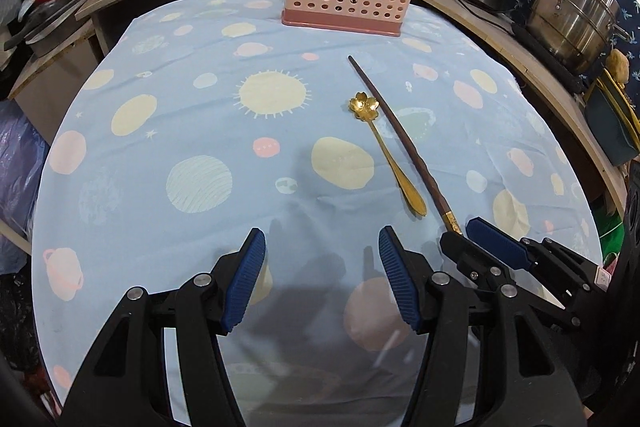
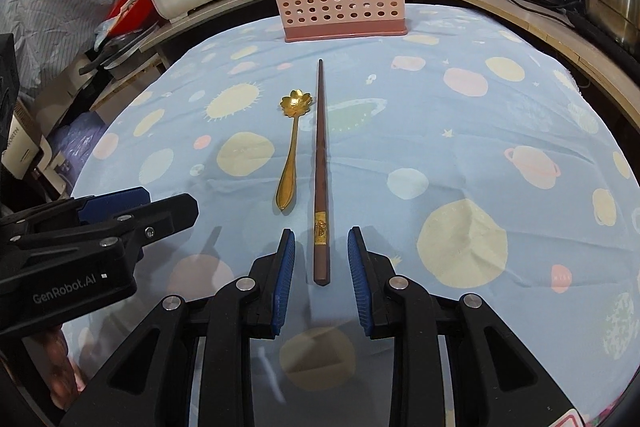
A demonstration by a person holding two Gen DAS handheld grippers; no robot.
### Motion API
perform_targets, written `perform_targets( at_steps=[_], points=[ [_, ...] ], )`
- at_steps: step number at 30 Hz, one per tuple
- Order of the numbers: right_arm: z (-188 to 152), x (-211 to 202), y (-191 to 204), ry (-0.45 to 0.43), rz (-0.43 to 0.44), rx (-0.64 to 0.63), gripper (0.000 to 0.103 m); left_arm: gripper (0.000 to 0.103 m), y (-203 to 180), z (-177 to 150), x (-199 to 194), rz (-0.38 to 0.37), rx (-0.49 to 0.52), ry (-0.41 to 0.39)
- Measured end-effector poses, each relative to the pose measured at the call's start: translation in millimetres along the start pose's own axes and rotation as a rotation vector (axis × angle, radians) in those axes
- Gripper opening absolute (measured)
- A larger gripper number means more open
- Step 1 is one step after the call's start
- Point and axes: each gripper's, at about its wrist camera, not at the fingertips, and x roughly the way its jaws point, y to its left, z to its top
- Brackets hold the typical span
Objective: Organize utensils
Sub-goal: 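Move both open tools back over the gold spoon and last brown chopstick, then close the right tool on the dark brown chopstick near its gold band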
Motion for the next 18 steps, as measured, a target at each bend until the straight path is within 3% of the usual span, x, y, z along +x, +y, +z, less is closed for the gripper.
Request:
perform_targets(
  at_steps=[9, 18],
  points=[
    [-1.0, 0.4, -2.7, -0.001, -0.017, 0.005, 0.008, 0.056, -5.3, -1.6, 3.5, -0.002, 0.012, 0.010],
    [-2.9, -8.1, -9.1, -0.012, -0.008, 0.037, 0.007, 0.056, -16.6, 3.0, 9.6, -0.029, 0.021, 0.020]
  ],
)
